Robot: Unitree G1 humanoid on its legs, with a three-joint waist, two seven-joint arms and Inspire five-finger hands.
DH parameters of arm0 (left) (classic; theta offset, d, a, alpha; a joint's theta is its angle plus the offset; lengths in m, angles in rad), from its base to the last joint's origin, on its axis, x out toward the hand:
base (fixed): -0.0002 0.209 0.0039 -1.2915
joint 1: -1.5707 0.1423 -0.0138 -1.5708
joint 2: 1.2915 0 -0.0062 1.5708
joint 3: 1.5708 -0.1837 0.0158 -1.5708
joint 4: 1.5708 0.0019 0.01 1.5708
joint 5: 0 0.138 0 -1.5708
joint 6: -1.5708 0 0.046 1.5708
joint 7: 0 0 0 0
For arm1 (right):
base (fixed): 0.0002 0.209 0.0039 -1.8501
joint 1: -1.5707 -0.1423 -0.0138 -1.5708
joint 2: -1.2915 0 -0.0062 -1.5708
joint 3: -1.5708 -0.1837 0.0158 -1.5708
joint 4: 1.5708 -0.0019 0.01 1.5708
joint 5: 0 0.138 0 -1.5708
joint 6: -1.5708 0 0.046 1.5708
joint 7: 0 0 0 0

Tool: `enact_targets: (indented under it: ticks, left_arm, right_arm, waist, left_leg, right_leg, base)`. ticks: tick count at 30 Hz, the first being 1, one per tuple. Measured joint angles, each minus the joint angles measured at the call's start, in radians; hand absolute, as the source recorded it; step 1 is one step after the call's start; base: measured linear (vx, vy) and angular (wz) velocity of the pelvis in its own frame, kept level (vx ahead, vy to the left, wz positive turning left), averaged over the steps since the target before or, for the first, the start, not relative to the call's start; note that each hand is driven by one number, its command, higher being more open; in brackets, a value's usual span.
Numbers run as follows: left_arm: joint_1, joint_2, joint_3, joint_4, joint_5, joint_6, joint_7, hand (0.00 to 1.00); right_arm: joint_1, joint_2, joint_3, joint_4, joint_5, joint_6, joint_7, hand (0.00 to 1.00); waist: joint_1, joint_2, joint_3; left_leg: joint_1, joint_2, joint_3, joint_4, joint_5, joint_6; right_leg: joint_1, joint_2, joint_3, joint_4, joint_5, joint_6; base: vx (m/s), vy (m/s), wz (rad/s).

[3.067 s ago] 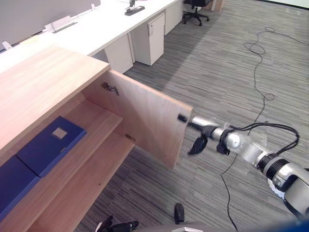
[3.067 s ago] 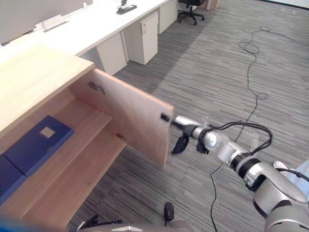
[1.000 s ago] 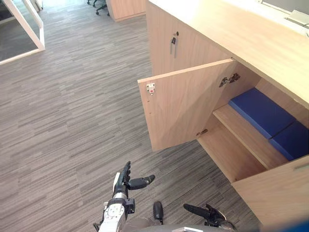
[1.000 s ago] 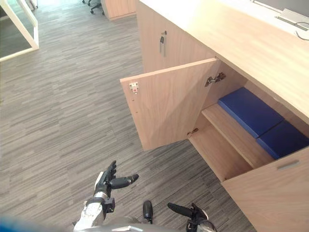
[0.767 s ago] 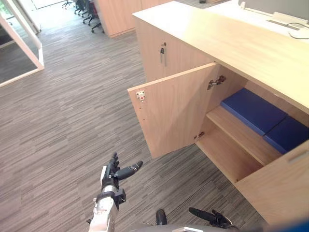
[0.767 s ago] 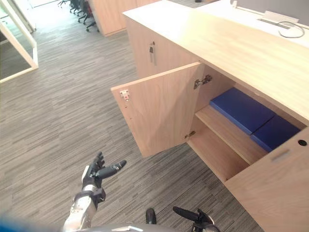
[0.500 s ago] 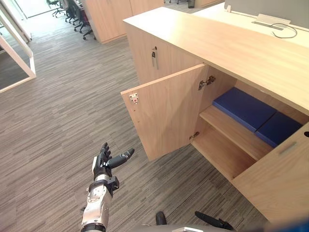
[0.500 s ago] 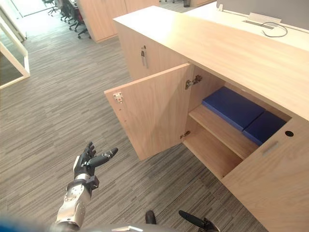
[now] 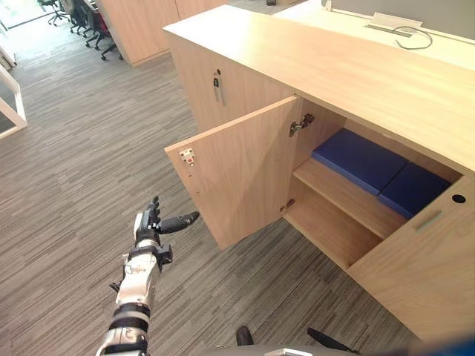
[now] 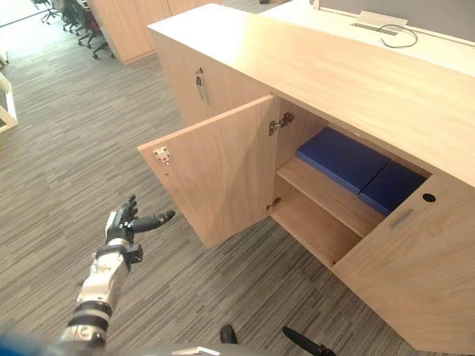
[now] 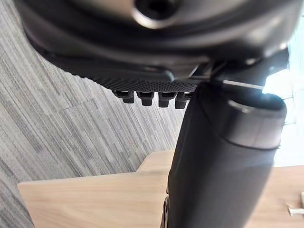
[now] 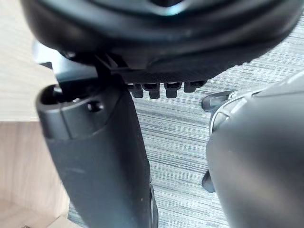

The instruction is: Walk over to the cabinet, pick up the folder, carry it to the office cabinet, place the folder inside the office cabinet, then close the office cabinet door

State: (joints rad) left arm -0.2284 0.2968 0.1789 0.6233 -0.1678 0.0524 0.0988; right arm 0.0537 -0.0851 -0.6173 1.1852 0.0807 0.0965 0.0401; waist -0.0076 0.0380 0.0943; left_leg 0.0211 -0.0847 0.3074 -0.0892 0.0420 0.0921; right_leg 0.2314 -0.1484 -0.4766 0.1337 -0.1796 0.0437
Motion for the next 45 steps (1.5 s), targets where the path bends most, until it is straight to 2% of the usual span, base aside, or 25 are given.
enact_targets:
  ticks: [2, 3, 4, 5, 6, 7, 8, 11, 13, 18, 20, 26, 29, 31, 33, 36, 37, 38, 39, 40, 41, 43, 45]
  left_arm:
    - [-0.042, 0.043, 0.000, 0.079, -0.008, 0.001, -0.001, 1.00]
    - [-0.074, 0.066, 0.002, 0.129, -0.020, 0.005, -0.001, 1.00]
    - [-0.086, 0.079, 0.003, 0.151, -0.021, 0.005, 0.000, 1.00]
    - [-0.120, 0.106, 0.002, 0.208, -0.023, 0.006, -0.002, 1.00]
    - [-0.153, 0.133, -0.004, 0.252, -0.041, 0.012, -0.010, 1.00]
    - [-0.168, 0.149, -0.009, 0.267, -0.042, 0.012, -0.014, 1.00]
    - [-0.188, 0.155, -0.009, 0.292, -0.048, 0.013, -0.018, 1.00]
    - [-0.192, 0.157, -0.013, 0.320, -0.061, 0.015, -0.024, 1.00]
    - [-0.222, 0.158, -0.035, 0.334, -0.064, 0.016, -0.033, 1.00]
    - [-0.320, 0.177, -0.059, 0.338, -0.077, 0.014, -0.066, 1.00]
    - [-0.327, 0.223, -0.161, 0.338, -0.075, 0.011, -0.088, 1.00]
    - [-0.330, 0.258, -0.305, 0.315, -0.011, -0.001, -0.175, 1.00]
    - [-0.330, 0.268, -0.344, 0.298, 0.054, -0.003, -0.184, 1.00]
    - [-0.330, 0.294, -0.437, 0.270, 0.125, -0.002, -0.174, 1.00]
    - [-0.330, 0.364, -0.619, 0.193, 0.215, -0.002, -0.180, 1.00]
    - [-0.330, 0.429, -0.764, 0.071, 0.270, -0.001, -0.227, 1.00]
    - [-0.330, 0.485, -0.874, -0.041, 0.287, -0.002, -0.267, 1.00]
    - [-0.330, 0.505, -0.910, -0.086, 0.295, -0.002, -0.297, 1.00]
    - [-0.329, 0.536, -0.985, -0.181, 0.303, -0.003, -0.355, 1.00]
    - [-0.318, 0.546, -1.041, -0.293, 0.321, -0.003, -0.393, 1.00]
    - [-0.293, 0.552, -1.059, -0.397, 0.316, -0.002, -0.421, 1.00]
    - [-0.238, 0.569, -1.088, -0.615, 0.305, -0.022, -0.450, 1.00]
    - [-0.220, 0.565, -1.102, -0.782, 0.252, -0.096, -0.505, 1.00]
  right_arm:
    - [-0.005, 0.004, 0.000, 0.006, 0.001, 0.001, 0.005, 1.00]
    - [-0.007, 0.007, -0.001, 0.007, 0.003, 0.001, 0.012, 1.00]
    - [-0.009, 0.007, 0.000, 0.007, 0.003, 0.002, 0.018, 1.00]
    - [-0.013, 0.007, -0.001, 0.007, 0.004, 0.002, 0.023, 1.00]
    - [-0.010, 0.007, -0.004, 0.008, 0.009, 0.003, 0.023, 1.00]
    - [-0.010, 0.007, -0.018, 0.009, 0.011, 0.003, 0.025, 1.00]
    - [-0.010, -0.004, -0.059, 0.012, 0.022, 0.001, 0.024, 1.00]
    - [-0.009, -0.044, -0.073, 0.013, 0.040, 0.002, 0.025, 1.00]
    - [-0.002, -0.058, -0.092, 0.013, 0.040, 0.002, 0.026, 1.00]
    - [-0.001, -0.056, -0.201, 0.020, 0.042, 0.003, 0.038, 1.00]
    - [0.007, -0.039, -0.205, 0.027, 0.042, 0.008, 0.044, 1.00]
    - [-0.007, -0.023, -0.186, 0.027, 0.041, 0.004, 0.086, 1.00]
    - [-0.020, -0.027, -0.186, 0.028, 0.038, 0.002, 0.094, 1.00]
    - [-0.020, -0.043, -0.186, 0.028, 0.034, 0.002, 0.105, 1.00]
    - [-0.018, -0.061, -0.186, 0.032, 0.007, 0.002, 0.109, 1.00]
    - [-0.012, -0.086, -0.168, 0.046, -0.032, 0.000, 0.110, 1.00]
    - [-0.006, -0.095, -0.144, 0.047, -0.066, -0.001, 0.110, 1.00]
    - [-0.006, -0.095, -0.142, 0.046, -0.086, -0.001, 0.112, 1.00]
    - [-0.035, -0.113, -0.144, 0.043, -0.127, 0.034, 0.113, 1.00]
    - [-0.046, -0.154, -0.050, 0.025, -0.131, 0.051, 0.117, 1.00]
    - [-0.047, -0.189, -0.010, 0.004, -0.103, 0.055, 0.180, 1.00]
    - [-0.077, -0.220, -0.049, -0.006, -0.076, 0.007, 0.201, 1.00]
    - [-0.082, -0.180, -0.070, -0.055, -0.078, -0.031, 0.183, 1.00]
  waist:
    - [-0.001, 0.003, -0.001]
    - [-0.002, 0.015, -0.004]
    - [-0.002, 0.020, -0.005]
    - [-0.002, 0.023, -0.002]
    - [-0.003, 0.003, -0.012]
    - [-0.003, -0.011, -0.015]
    - [-0.009, -0.006, -0.022]
    - [-0.003, 0.023, -0.033]
    - [-0.001, 0.028, -0.036]
    - [-0.014, 0.013, -0.043]
    - [-0.014, -0.003, -0.050]
    - [0.005, -0.009, -0.053]
    - [0.006, -0.014, -0.052]
    - [0.005, -0.015, -0.052]
    - [0.004, -0.017, -0.051]
    - [0.005, -0.017, -0.051]
    - [0.010, -0.017, -0.051]
    - [0.012, -0.017, -0.051]
    - [0.017, -0.022, -0.055]
    - [0.032, -0.025, -0.066]
    - [0.045, -0.024, -0.070]
    - [0.041, -0.034, -0.079]
    - [0.039, -0.055, -0.091]
  left_leg:
    - [0.014, 0.031, -0.002, 0.001, 0.000, 0.000]
    - [0.017, 0.069, -0.014, 0.001, 0.001, -0.001]
    - [0.019, 0.085, -0.015, 0.001, 0.002, -0.003]
    - [0.029, 0.105, -0.014, 0.001, 0.010, -0.014]
    - [0.032, 0.102, -0.011, 0.001, 0.009, -0.042]
    - [0.033, 0.095, -0.009, 0.001, 0.003, -0.057]
    - [0.032, 0.107, -0.012, 0.000, 0.006, -0.077]
    - [0.032, 0.125, 0.013, 0.000, 0.006, -0.098]
    - [0.029, 0.138, 0.016, -0.003, 0.007, -0.108]
    - [-0.004, 0.134, 0.016, 0.000, 0.009, -0.107]
    - [-0.003, 0.129, 0.016, 0.001, 0.010, -0.106]
    - [0.010, 0.121, 0.010, 0.001, 0.010, -0.106]
    - [0.010, 0.115, 0.010, 0.000, 0.010, -0.106]
    - [0.009, 0.107, 0.008, 0.000, 0.010, -0.106]
    - [0.000, 0.098, 0.003, -0.001, 0.012, -0.103]
    - [-0.016, 0.081, -0.014, -0.002, 0.017, -0.086]
    - [-0.026, 0.071, -0.018, -0.004, 0.020, -0.071]
    - [-0.029, 0.068, -0.018, -0.004, 0.018, -0.068]
    - [-0.030, 0.059, -0.014, -0.005, 0.018, -0.052]
    - [-0.031, 0.048, -0.004, -0.006, 0.015, -0.043]
    - [-0.031, 0.039, 0.005, -0.005, 0.009, -0.035]
    - [-0.044, 0.021, 0.004, -0.005, 0.003, -0.026]
    - [-0.049, 0.013, 0.012, -0.006, -0.004, -0.018]
  right_leg:
    - [-0.018, 0.017, 0.020, 0.052, 0.017, -0.016]
    - [-0.052, 0.030, 0.037, 0.091, -0.015, -0.019]
    - [-0.057, 0.041, 0.036, 0.059, -0.038, -0.014]
    - [-0.063, 0.044, 0.034, -0.034, -0.031, -0.011]
    - [-0.084, 0.026, 0.040, -0.119, 0.061, -0.011]
    - [-0.111, 0.007, 0.050, -0.119, 0.119, 0.017]
    - [-0.112, 0.010, 0.067, -0.111, 0.100, 0.041]
    - [-0.119, 0.036, 0.093, -0.125, 0.098, 0.027]
    - [-0.125, 0.047, 0.098, -0.125, 0.099, 0.020]
    - [-0.159, 0.051, 0.102, -0.119, 0.103, 0.021]
    - [-0.157, 0.039, 0.103, -0.119, 0.106, 0.022]
    - [-0.143, 0.025, 0.090, -0.121, 0.135, 0.017]
    - [-0.143, 0.017, 0.088, -0.121, 0.138, 0.020]
    - [-0.143, 0.009, 0.083, -0.121, 0.139, 0.021]
    - [-0.146, -0.001, 0.070, -0.120, 0.140, 0.024]
    - [-0.149, -0.016, 0.065, -0.121, 0.140, 0.045]
    - [-0.155, -0.026, 0.061, -0.121, 0.146, 0.057]
    - [-0.158, -0.029, 0.061, -0.121, 0.148, 0.061]
    - [-0.153, -0.035, 0.055, -0.117, 0.159, 0.074]
    - [-0.158, -0.049, 0.066, -0.118, 0.169, 0.084]
    - [-0.163, -0.060, 0.073, -0.120, 0.175, 0.087]
    - [-0.176, -0.075, 0.071, -0.123, 0.183, 0.091]
    - [-0.177, -0.083, 0.070, -0.129, 0.197, 0.092]
  base:
    - [0.08, -0.055, -0.15]
    - [0.06, -0.061, -0.18]
    - [0.03, -0.064, -0.17]
    - [-0.04, -0.107, -0.10]
    - [-0.07, -0.104, -0.05]
    - [-0.07, -0.136, 0.04]
    - [-0.03, -0.113, -0.07]
    - [-0.01, -0.151, -0.24]
    - [-0.02, -0.096, -0.11]
    - [-0.01, -0.014, 0.00]
    - [0.01, 0.054, 0.01]
    - [-0.03, 0.061, 0.06]
    - [-0.07, 0.042, 0.03]
    - [-0.10, 0.046, 0.05]
    - [-0.11, 0.046, 0.15]
    - [-0.11, 0.066, 0.26]
    - [-0.13, 0.081, 0.19]
    - [-0.12, 0.093, 0.11]
    - [-0.09, 0.094, -0.07]
    - [-0.08, 0.110, -0.15]
    - [-0.07, 0.120, -0.15]
    - [-0.04, 0.147, 0.00]
    - [0.03, 0.095, -0.04]
